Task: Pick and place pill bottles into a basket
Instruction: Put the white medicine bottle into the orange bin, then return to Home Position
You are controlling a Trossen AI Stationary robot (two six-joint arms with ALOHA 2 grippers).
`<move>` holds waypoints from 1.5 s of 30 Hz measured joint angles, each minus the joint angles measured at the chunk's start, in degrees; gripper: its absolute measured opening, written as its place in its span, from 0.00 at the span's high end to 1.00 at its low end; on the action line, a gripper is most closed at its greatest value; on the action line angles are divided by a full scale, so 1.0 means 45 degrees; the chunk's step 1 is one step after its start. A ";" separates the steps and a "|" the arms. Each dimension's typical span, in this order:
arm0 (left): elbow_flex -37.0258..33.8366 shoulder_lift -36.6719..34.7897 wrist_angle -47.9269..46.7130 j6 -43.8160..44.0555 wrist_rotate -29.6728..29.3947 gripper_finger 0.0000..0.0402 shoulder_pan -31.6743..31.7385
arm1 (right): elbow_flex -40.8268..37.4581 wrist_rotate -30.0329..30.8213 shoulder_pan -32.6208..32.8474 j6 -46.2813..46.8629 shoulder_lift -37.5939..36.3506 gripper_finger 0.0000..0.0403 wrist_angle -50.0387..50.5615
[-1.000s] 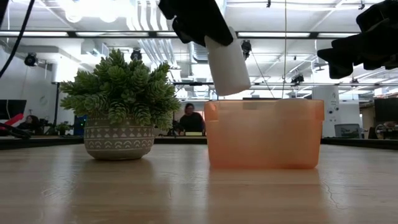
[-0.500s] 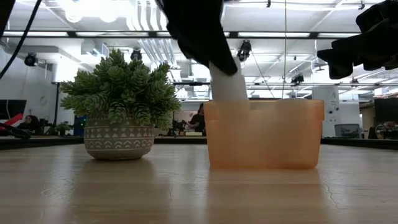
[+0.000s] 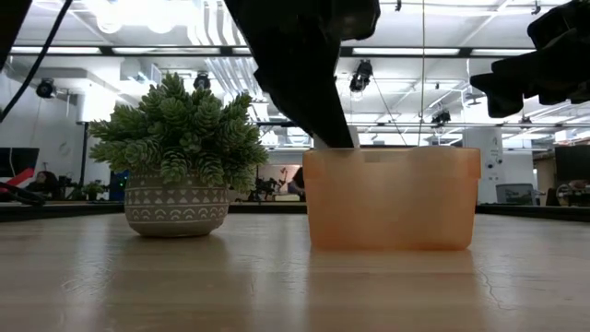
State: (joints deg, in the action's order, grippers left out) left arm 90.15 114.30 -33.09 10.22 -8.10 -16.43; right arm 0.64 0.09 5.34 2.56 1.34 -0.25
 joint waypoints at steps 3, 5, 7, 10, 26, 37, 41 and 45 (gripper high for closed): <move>0.0000 0.0135 0.0031 0.0010 0.0021 0.65 0.0020 | 0.0000 0.0006 0.0000 -0.0032 0.0000 0.57 0.0004; 0.0000 0.0207 0.0018 0.0015 0.0031 0.65 0.0027 | 0.0000 0.0000 0.0000 0.0002 0.0000 0.57 0.0010; 0.0000 0.0264 0.0116 0.0019 0.0031 0.65 0.0050 | 0.0000 0.0004 0.0000 -0.0032 0.0000 0.57 0.0006; 0.0000 0.0387 0.0166 0.0024 0.0133 0.65 0.0069 | 0.0000 0.0006 0.0000 0.0001 0.0000 0.57 0.0004; -0.0005 0.0412 0.0332 -0.0010 0.0307 0.50 0.0069 | 0.0000 0.0005 0.0000 -0.0026 0.0000 0.57 0.0004; -0.0015 -0.0010 0.0591 0.0000 0.0312 0.45 0.0069 | 0.0000 0.0005 0.0000 -0.0028 -0.0007 0.57 0.0007; -0.0015 -0.0280 0.0653 0.0003 0.0310 0.45 0.0069 | 0.0000 0.0006 0.0000 -0.0025 -0.0015 0.57 0.0004; -0.0039 -0.0406 0.0612 0.0006 0.0312 0.45 0.0040 | 0.0000 0.0006 0.0000 -0.0016 -0.0015 0.58 0.0004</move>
State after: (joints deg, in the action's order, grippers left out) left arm 89.97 112.47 -30.34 10.24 -6.70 -16.25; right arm 0.64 0.12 5.34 2.49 1.28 -0.23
